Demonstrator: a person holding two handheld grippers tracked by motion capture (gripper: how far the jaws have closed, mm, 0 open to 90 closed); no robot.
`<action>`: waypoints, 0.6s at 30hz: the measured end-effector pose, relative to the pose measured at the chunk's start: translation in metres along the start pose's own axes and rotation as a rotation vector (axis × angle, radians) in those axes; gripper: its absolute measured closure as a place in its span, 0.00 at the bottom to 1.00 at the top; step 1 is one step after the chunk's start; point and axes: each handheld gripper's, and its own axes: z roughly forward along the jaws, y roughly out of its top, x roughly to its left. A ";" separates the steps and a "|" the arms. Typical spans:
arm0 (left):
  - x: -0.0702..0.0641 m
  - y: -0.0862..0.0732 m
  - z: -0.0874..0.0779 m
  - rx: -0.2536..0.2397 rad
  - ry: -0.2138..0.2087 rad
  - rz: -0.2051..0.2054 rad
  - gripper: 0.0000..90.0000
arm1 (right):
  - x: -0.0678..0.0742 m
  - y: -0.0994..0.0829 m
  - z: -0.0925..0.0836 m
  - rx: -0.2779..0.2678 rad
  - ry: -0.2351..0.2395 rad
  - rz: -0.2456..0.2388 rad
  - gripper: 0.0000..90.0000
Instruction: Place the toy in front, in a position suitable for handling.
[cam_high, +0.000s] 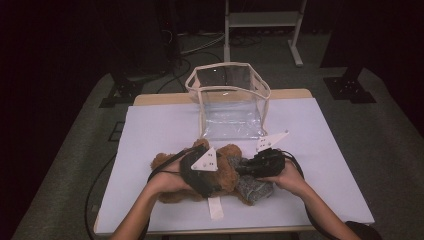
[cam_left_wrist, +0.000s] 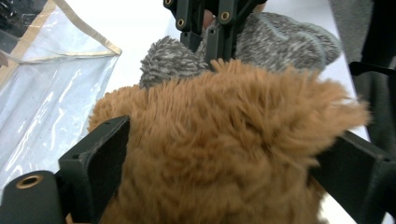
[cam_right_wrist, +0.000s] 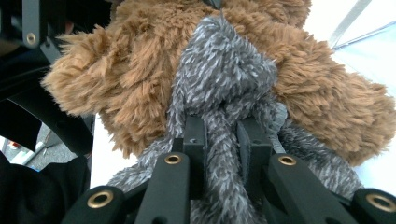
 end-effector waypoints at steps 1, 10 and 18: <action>-0.002 0.001 0.007 0.025 0.011 0.007 0.07 | -0.001 -0.001 0.000 -0.001 0.000 0.004 0.84; 0.000 0.006 0.014 0.065 0.063 -0.001 0.45 | -0.011 -0.007 -0.007 -0.013 -0.023 0.048 0.84; 0.012 0.007 0.003 -0.099 0.022 -0.104 0.56 | -0.012 -0.001 -0.027 -0.074 -0.032 0.053 0.83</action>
